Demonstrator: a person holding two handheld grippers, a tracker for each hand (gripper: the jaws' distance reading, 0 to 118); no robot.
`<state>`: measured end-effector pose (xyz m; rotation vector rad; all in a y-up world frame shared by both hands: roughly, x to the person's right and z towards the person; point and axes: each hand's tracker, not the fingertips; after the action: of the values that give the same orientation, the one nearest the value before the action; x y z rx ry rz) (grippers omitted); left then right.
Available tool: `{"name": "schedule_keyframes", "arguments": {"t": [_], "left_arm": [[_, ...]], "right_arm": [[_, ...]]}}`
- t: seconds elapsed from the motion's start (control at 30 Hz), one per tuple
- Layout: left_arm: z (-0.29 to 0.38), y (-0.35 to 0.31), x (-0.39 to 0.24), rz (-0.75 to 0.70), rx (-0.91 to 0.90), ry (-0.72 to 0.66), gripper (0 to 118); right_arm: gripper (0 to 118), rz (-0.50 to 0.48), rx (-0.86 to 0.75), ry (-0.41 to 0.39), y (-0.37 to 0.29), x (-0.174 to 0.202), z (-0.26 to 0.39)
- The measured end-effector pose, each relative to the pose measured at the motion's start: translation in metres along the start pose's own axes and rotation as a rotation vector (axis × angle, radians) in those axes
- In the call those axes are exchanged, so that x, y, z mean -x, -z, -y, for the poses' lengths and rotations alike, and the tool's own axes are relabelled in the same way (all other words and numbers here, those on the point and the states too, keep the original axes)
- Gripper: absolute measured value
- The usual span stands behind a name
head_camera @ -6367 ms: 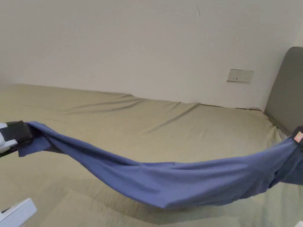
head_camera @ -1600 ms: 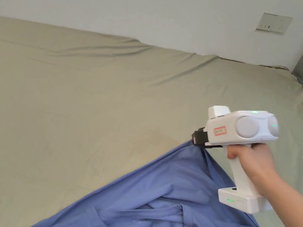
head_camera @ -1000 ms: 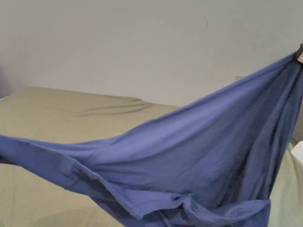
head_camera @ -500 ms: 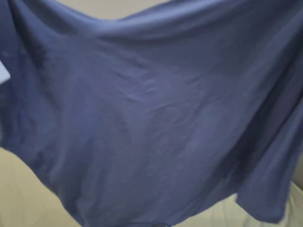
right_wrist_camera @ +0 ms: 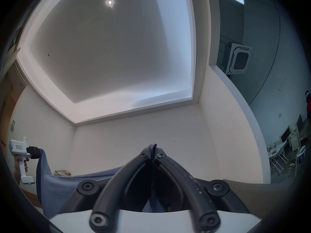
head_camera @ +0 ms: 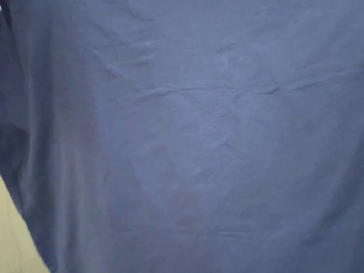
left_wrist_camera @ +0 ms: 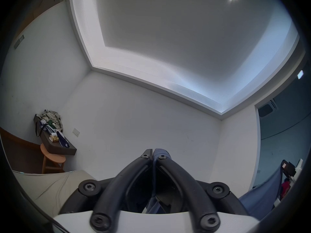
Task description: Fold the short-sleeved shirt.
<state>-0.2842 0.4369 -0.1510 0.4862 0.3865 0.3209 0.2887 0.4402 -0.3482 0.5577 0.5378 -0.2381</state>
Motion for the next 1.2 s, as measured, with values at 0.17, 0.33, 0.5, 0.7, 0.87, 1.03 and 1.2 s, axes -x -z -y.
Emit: {"name": "schedule_keyframes", "arguments": {"t": [0.17, 0.33, 0.5, 0.7, 0.87, 1.03, 1.2], "left_arm": [[0.029, 0.065, 0.011, -0.02, 0.042, -0.004, 2], [0.058, 0.135, 0.021, -0.011, 0.049, -0.011, 2], [0.076, 0.19, 0.033, 0.01, 0.029, -0.055, 2], [0.098, 0.224, 0.051, 0.055, -0.021, -0.084, 2], [0.121, 0.232, 0.075, 0.078, -0.028, -0.1, 2], [0.154, 0.222, 0.101, 0.089, -0.006, -0.107, 2], [0.201, 0.186, 0.133, 0.088, 0.048, -0.126, 2]], "right_arm": [[6, 0.007, 0.053, 0.006, 0.046, -0.005, 0.049], [6, 0.014, 0.087, 0.028, 0.102, -0.014, 0.103], [5, 0.02, 0.102, 0.028, 0.15, -0.021, 0.149], [6, 0.027, 0.105, 0.013, 0.189, -0.034, 0.199], [6, 0.029, 0.144, 0.023, 0.199, -0.038, 0.235], [5, 0.026, 0.198, 0.022, 0.191, -0.042, 0.276], [5, 0.008, 0.296, 0.032, 0.166, -0.048, 0.322]]}}
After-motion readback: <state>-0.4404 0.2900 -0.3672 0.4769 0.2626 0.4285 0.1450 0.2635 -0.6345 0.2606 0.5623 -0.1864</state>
